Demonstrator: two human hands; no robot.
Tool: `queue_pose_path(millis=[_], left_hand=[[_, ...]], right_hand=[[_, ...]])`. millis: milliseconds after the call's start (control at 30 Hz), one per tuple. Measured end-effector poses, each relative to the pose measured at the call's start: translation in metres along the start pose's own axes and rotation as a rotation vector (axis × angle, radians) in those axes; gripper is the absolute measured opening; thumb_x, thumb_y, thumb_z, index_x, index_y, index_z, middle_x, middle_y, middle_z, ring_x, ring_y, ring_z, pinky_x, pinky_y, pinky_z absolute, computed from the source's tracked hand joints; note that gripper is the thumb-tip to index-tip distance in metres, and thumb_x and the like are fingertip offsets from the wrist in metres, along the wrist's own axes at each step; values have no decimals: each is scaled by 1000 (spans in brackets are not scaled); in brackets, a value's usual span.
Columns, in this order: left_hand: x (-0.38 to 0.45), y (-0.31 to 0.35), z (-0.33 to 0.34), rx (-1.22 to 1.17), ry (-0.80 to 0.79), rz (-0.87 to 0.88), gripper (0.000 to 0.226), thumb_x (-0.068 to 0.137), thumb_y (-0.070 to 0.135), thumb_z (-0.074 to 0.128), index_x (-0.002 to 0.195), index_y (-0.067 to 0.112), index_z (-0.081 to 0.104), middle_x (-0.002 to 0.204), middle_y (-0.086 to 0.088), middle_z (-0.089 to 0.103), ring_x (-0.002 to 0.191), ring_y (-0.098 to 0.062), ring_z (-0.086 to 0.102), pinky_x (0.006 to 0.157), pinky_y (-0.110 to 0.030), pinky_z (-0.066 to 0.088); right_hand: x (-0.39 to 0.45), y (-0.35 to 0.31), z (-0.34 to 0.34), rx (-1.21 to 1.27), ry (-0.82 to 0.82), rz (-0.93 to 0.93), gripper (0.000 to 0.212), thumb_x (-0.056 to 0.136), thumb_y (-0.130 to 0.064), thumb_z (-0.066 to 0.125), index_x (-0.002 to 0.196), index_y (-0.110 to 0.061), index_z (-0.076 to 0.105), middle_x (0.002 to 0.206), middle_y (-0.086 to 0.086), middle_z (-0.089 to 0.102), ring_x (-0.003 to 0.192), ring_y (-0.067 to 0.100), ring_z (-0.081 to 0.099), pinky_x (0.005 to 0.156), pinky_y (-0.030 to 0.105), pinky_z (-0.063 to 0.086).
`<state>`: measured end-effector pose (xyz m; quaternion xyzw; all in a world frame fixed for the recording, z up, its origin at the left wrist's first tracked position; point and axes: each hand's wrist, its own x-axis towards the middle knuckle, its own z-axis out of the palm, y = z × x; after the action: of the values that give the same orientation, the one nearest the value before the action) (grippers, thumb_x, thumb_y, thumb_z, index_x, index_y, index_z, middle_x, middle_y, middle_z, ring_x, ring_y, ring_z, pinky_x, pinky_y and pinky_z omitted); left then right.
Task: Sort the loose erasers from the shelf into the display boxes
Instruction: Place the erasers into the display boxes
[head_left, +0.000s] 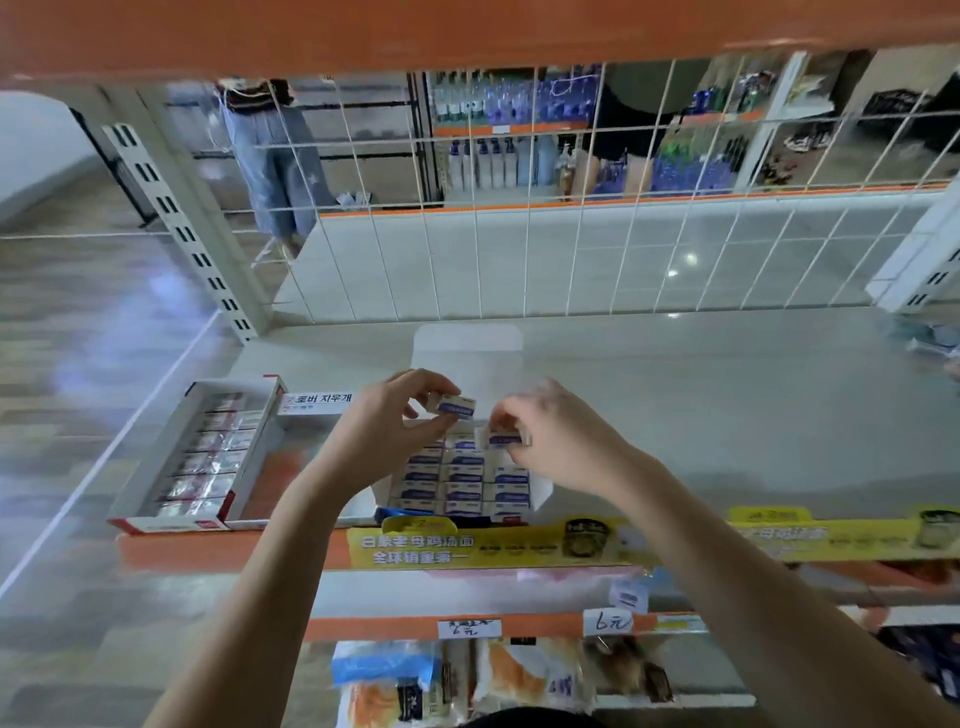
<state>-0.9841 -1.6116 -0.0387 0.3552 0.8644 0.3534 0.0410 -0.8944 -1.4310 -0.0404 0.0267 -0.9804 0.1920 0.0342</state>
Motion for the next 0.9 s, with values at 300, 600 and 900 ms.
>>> queue_pose_path(millis=[300, 600, 900], left_hand=[[-1, -18, -3, 66, -59, 87, 21, 83, 27, 68, 102, 32, 61, 90, 22, 56, 79, 4, 54, 65, -5, 40], [3, -11, -4, 116, -98, 133, 20, 83, 35, 66, 103, 33, 61, 93, 22, 56, 82, 9, 51, 62, -7, 39], [4, -5, 1, 137, -101, 143, 23, 85, 32, 65, 107, 27, 62, 97, 15, 58, 77, 2, 49, 64, -5, 37]], right_hand=[[3, -8, 12, -326, -24, 9, 26, 88, -7, 52, 109, -17, 63, 104, -3, 63, 102, 16, 43, 91, 28, 34], [4, -9, 13, -404, -65, 55, 19, 88, -11, 54, 101, -18, 65, 95, -1, 65, 99, 18, 43, 82, 30, 31], [4, -9, 4, -333, -162, 80, 26, 97, -26, 46, 115, -26, 65, 100, 1, 62, 103, 20, 42, 84, 31, 28]])
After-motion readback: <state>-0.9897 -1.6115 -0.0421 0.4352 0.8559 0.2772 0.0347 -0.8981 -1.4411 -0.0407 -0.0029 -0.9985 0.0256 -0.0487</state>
